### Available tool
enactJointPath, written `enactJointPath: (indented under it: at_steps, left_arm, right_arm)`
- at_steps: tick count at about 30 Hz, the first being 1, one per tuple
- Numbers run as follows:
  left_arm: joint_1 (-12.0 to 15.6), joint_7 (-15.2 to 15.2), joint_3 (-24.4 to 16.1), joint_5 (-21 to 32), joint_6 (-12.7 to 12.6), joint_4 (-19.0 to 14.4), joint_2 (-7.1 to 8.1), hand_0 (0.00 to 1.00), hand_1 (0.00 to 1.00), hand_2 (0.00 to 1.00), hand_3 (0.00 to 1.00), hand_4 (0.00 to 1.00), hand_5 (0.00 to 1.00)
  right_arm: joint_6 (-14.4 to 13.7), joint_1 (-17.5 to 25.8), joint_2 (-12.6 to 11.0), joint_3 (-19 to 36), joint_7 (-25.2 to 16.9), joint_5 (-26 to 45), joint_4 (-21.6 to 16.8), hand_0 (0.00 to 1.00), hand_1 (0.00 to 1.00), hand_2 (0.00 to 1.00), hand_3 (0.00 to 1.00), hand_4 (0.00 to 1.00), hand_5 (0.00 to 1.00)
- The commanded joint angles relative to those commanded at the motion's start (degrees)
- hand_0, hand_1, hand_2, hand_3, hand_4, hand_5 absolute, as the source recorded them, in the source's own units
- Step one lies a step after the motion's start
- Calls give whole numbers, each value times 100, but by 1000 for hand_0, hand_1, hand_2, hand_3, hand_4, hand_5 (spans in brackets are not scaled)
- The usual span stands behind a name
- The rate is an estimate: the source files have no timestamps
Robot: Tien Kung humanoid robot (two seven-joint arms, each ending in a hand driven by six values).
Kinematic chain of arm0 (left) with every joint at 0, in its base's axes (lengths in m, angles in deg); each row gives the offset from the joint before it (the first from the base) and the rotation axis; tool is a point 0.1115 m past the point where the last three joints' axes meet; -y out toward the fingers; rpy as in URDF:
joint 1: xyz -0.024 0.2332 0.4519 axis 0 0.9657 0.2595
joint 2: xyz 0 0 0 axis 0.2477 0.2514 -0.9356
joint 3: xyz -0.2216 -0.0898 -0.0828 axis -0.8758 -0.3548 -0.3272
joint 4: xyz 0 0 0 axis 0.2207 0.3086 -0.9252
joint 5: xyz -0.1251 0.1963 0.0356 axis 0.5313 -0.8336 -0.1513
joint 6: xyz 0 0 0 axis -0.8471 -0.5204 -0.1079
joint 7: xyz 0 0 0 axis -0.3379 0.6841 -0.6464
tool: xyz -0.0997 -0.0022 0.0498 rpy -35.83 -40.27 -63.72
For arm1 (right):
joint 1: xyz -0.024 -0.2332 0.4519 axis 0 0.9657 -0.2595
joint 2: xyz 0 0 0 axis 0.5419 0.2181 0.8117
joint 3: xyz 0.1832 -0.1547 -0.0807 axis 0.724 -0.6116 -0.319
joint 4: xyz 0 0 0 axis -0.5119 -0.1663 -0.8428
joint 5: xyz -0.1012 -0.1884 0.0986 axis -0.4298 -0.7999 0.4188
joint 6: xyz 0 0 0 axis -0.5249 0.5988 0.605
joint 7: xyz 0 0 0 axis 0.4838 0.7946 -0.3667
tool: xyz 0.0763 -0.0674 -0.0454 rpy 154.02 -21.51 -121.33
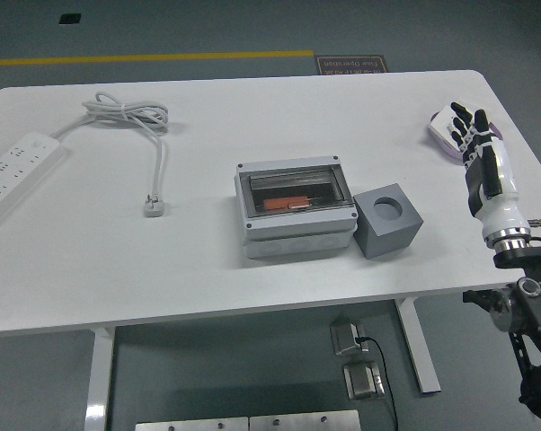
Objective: Fetch the battery,place it into the box,close the lid of the box
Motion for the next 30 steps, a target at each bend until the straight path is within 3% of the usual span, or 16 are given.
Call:
enactJointPath:
  at_steps: [1, 6, 7, 16, 24, 25, 30]
  left_arm:
    - [-1, -17, -7, -16, 9, 0, 8, 668, 702, 680, 657, 770, 250]
    - [-21, -19, -23, -59, 3, 0, 48, 668, 702, 680, 657, 770, 250]
    - [-25, -12, -20, -57, -2, 0, 50, 730, 772, 735, 700, 797, 282]
    - [26, -34, 43, 79, -51, 0, -34, 742, 776, 746, 704, 795, 279]
    - [82, -89, 10, 67, -205, 0, -181, 740, 774, 739, 701, 793, 276]
    - [86, -114, 18, 54, -240, 0, -187, 736, 764, 732, 700, 798, 283]
    - [95, -260, 8, -11, -375, 0, -207, 736, 764, 732, 700, 798, 283]
  right_arm:
    - [-7, -5, 15, -20, 0, -22, 3, 998, 998, 986, 963, 998, 998]
    - [-50, -15, 62, -51, 8, -119, 13, 998, 998, 986, 963, 998, 998]
    - [-63, -13, 62, -37, 3, -124, 12, 998, 998, 980, 985, 998, 998]
    - [-312, -7, 42, 112, -282, 113, -2, 998, 998, 979, 981, 998, 998]
    - [-141, 85, -28, 321, -102, -264, -89, 998, 998, 945, 978, 998, 998]
    - [-129, 105, -27, 383, -85, -283, -95, 998, 942, 917, 998, 998, 998]
    - [-102, 160, 72, 702, -16, -423, -135, 998, 942, 917, 998, 998, 998]
